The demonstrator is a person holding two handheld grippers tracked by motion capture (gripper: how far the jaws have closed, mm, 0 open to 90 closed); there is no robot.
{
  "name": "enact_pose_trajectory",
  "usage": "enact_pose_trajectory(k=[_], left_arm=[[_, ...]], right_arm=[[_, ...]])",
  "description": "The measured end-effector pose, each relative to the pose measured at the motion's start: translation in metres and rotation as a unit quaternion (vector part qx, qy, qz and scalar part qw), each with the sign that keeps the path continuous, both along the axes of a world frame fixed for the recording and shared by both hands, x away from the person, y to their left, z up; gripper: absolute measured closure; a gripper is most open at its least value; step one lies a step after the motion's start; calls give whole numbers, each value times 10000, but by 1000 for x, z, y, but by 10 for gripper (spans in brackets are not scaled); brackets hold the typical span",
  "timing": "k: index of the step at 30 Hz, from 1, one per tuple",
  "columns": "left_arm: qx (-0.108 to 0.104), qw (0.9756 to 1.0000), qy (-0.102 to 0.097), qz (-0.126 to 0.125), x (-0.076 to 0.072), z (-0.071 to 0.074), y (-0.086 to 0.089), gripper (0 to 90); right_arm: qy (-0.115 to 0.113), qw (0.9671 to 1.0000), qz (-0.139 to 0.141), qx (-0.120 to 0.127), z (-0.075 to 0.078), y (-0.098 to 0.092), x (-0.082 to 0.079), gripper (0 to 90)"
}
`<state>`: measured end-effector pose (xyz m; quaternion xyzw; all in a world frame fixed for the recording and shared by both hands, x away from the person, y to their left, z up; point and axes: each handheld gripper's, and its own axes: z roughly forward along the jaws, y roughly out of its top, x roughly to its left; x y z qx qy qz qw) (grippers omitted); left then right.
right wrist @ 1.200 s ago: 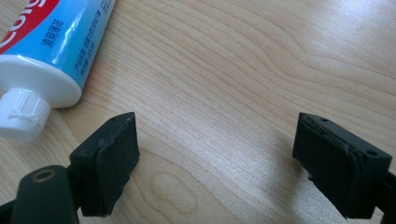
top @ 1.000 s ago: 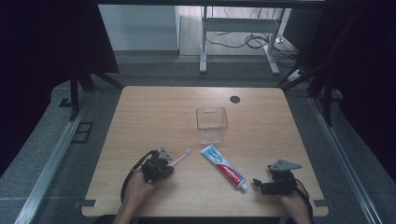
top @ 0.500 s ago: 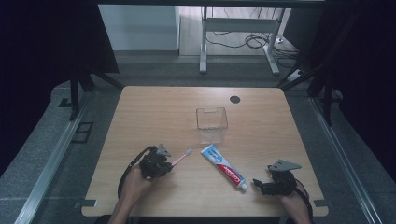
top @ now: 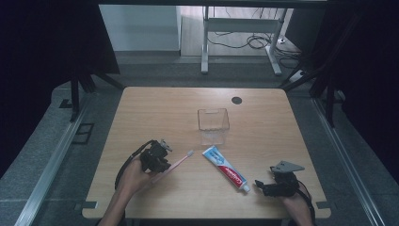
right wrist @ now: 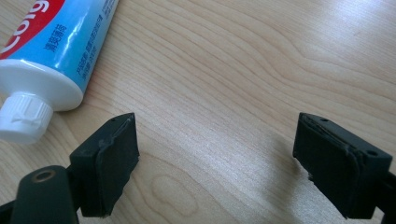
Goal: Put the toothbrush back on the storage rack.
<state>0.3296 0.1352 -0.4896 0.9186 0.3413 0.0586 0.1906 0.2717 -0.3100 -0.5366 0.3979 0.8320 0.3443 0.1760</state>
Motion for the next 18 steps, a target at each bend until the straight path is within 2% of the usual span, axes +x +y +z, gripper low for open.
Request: enact_pose_trajectory(k=[10,18], left_arm=[[258,9990,342,-161,12,-2,-15,713],[600,9960,591,-285,21,-5,-28,704]], right_arm=[[-2,10000,9,18,0,0,0,143],[6,10000,22,3,0,0,0,143]])
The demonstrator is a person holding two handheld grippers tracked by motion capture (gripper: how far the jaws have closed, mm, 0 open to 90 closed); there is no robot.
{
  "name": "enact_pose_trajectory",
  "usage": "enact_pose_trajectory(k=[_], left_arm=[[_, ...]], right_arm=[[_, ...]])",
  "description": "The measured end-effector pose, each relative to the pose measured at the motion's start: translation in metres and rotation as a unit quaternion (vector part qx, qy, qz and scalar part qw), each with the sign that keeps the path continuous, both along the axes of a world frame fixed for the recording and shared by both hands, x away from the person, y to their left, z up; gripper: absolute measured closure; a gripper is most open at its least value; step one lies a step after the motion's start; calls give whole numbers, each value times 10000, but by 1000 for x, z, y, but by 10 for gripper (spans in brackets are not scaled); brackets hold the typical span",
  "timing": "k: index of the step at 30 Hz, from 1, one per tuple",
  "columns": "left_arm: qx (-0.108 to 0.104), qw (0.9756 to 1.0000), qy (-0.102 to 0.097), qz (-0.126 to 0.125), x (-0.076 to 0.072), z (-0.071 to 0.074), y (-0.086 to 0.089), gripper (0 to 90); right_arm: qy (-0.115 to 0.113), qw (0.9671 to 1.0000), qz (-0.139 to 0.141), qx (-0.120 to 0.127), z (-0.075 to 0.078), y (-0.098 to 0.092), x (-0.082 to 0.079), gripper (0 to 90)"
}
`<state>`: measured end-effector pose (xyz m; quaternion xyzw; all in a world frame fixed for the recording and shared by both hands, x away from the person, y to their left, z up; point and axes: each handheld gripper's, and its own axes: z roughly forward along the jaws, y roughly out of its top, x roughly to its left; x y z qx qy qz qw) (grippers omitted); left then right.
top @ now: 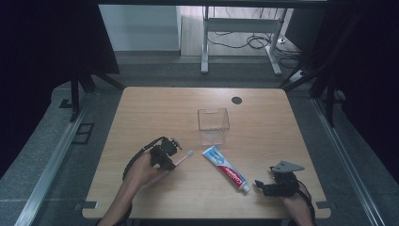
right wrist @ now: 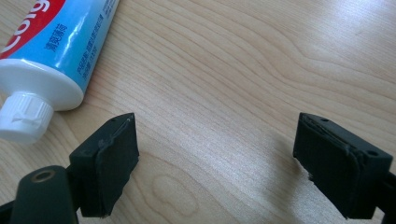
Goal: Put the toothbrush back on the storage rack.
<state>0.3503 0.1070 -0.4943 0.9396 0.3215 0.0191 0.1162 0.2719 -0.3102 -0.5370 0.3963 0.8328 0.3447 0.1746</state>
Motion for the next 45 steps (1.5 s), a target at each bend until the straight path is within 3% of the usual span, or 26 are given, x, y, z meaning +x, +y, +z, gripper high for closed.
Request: enact_pose_trajectory(k=[8,13,17,35,45], left_arm=[[161,9996,221,37,8,-6,-7,714],[284,9992,244,144,9,-6,-13,774],[401,9989,227,87,9,-5,-16,786],[-120,9998,20,169,8,16,-8,786],[-458,9987,-16,202,10,28,-1,786]], right_arm=[[13,10000,12,4,0,0,0,143],[15,10000,4,-2,0,0,0,143],[10,10000,6,0,0,0,0,143],[-19,10000,-59,55,0,-1,0,131],[49,9999,-71,138,-1,0,1,29]])
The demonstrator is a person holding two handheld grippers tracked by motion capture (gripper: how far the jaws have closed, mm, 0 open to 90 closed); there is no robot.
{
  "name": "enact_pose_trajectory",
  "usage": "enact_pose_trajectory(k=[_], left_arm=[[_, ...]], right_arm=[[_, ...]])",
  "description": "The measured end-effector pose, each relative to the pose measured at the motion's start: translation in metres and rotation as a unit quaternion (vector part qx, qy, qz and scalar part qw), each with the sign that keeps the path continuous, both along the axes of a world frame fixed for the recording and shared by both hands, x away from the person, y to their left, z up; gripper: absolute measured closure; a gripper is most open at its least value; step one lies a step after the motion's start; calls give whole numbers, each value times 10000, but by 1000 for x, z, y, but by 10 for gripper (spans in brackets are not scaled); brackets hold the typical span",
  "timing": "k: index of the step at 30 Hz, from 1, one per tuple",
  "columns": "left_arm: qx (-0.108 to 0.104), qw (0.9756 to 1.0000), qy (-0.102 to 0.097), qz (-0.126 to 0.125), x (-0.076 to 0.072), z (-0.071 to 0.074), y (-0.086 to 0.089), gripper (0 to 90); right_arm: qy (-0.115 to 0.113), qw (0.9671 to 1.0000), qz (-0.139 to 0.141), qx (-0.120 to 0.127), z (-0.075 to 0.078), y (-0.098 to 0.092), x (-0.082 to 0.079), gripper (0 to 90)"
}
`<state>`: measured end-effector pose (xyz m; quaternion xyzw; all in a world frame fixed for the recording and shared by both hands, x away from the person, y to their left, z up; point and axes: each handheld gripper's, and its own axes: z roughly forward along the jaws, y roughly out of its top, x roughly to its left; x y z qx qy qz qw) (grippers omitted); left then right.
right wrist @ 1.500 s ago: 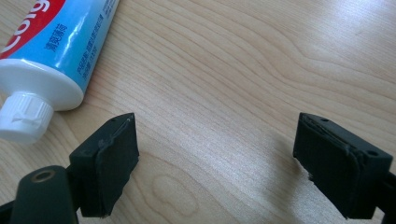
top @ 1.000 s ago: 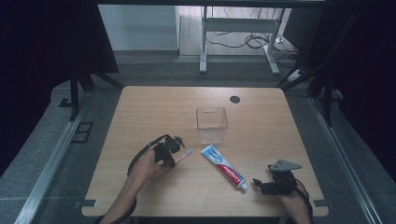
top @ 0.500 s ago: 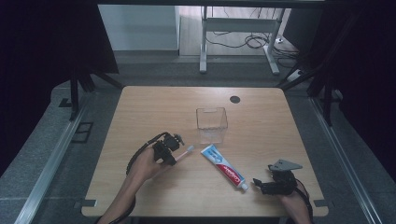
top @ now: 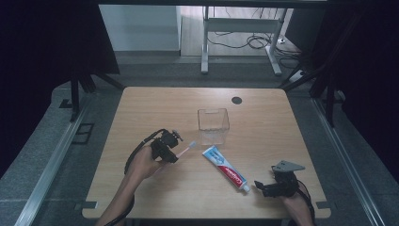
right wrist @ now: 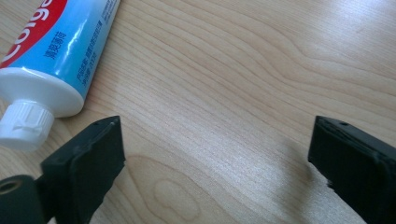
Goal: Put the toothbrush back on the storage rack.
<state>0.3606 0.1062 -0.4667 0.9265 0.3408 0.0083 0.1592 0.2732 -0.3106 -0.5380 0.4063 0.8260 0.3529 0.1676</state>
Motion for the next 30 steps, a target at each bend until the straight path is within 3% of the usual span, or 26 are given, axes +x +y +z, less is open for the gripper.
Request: enact_pose_trajectory(k=[16,30], left_arm=[[-499,9984,-267,65,6,25,3,786],[-752,9957,-540,43,9,44,-2,787]], right_arm=[[9,10000,-7,4,0,1,0,0],[-34,10000,-27,1,0,0,0,0]])
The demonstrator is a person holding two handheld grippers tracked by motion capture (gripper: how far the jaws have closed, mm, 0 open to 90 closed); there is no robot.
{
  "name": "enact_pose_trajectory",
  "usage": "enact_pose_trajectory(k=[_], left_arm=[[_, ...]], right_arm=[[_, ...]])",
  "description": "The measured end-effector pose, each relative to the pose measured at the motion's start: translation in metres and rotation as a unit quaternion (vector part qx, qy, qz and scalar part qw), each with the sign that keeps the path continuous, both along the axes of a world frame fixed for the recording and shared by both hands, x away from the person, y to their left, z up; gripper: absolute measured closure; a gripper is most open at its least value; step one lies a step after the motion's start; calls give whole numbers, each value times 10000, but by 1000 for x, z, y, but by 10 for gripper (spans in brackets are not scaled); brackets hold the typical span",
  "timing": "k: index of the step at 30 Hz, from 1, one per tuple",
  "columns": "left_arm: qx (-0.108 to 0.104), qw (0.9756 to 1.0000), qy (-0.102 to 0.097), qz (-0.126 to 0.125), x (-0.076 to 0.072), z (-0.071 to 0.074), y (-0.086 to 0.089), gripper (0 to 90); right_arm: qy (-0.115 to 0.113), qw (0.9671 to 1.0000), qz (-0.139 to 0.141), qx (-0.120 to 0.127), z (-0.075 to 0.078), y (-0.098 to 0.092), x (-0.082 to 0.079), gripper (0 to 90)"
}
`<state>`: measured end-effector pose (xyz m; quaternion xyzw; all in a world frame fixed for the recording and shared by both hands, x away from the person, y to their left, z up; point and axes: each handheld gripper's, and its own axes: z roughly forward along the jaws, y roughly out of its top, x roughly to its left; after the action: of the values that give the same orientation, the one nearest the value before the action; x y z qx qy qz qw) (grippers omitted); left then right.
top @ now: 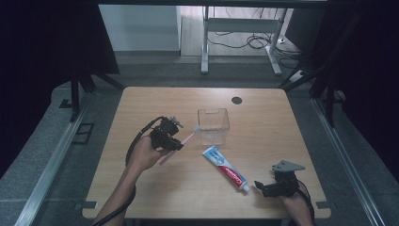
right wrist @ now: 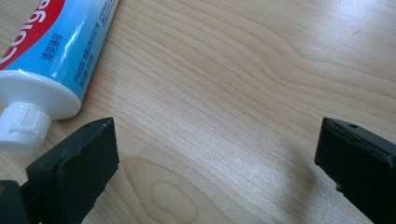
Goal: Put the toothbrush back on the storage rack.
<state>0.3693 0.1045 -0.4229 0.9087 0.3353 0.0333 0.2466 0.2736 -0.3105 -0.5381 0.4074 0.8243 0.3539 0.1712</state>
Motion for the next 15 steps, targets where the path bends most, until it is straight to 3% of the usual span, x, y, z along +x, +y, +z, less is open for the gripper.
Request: enact_pose_trajectory(k=[15], left_arm=[[-312,9993,-199,-40,12,17,-14,787]], right_arm=[[-20,10000,4,41,1,0,0,0]])
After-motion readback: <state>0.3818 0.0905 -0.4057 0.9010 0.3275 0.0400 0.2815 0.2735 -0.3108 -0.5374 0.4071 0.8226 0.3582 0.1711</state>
